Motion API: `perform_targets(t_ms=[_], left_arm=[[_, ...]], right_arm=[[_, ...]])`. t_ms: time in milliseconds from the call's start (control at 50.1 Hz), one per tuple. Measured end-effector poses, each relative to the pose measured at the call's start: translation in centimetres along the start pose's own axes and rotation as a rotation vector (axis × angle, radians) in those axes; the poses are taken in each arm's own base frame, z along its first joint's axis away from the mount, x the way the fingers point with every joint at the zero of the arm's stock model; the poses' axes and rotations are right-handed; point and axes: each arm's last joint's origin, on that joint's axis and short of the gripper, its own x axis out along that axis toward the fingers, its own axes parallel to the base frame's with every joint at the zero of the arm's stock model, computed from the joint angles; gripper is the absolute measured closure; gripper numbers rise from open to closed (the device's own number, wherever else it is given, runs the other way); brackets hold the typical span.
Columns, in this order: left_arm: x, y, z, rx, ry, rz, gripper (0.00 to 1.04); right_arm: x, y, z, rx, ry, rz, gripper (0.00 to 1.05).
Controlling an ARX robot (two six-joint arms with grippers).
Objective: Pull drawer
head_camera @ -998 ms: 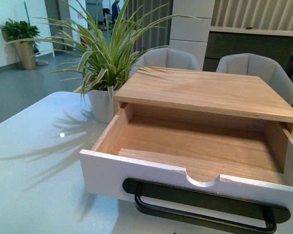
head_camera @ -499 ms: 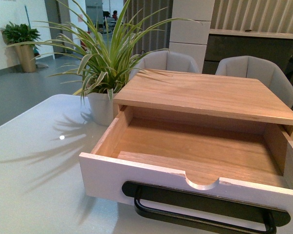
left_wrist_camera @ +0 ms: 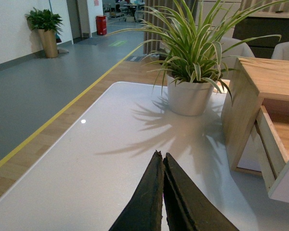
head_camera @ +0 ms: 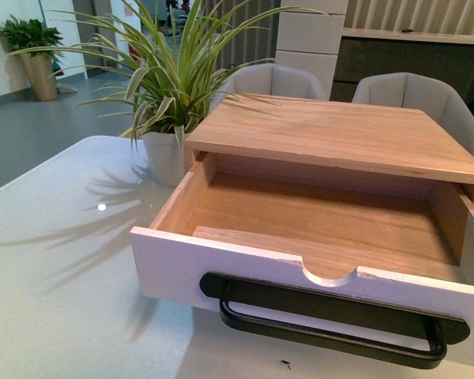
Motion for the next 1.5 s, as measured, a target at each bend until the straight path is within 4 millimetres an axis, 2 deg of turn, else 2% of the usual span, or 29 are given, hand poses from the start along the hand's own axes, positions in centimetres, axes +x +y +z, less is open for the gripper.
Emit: perform_targets(t_ms=[180, 399, 539, 778, 838, 1317, 1377, 1437, 1497], left_arm=[[-0.5, 0.0, -1.0, 0.001, -0.005, 0.003, 1.02], [-1.0, 0.0, -1.0, 0.001, -0.011, 0.001, 1.02], [-2.0, 0.0, -1.3, 0.002, 0.000, 0.002, 1.02], [-2.1, 0.0, -1.2, 0.002, -0.007, 0.002, 1.02], [-2.1, 0.0, -1.2, 0.001, -0.007, 0.002, 1.01], [-2.1, 0.0, -1.2, 0.002, -0.007, 0.002, 0.24], [-2.1, 0.0, -1.2, 0.002, -0.006, 0.001, 0.12], [-2.1, 0.0, -1.2, 0.005, -0.006, 0.001, 0.06], [-2.1, 0.0, -1.2, 0.005, -0.006, 0.001, 0.08]], right_arm=[[-0.1, 0.0, -0.6, 0.000, -0.017, -0.002, 1.03], [-0.2, 0.0, -0.6, 0.000, -0.021, -0.002, 1.03], [-0.2, 0.0, -0.6, 0.000, -0.021, -0.002, 1.03], [-0.2, 0.0, -0.6, 0.000, -0.022, -0.002, 1.03], [-0.2, 0.0, -0.6, -0.001, -0.022, -0.002, 0.98], [-0.2, 0.0, -0.6, -0.001, -0.022, -0.002, 0.21], [-0.2, 0.0, -0.6, -0.001, -0.022, -0.002, 0.09], [-0.2, 0.0, -0.6, -0.001, -0.022, -0.002, 0.08], [-0.2, 0.0, -0.6, -0.001, -0.022, -0.002, 0.09]])
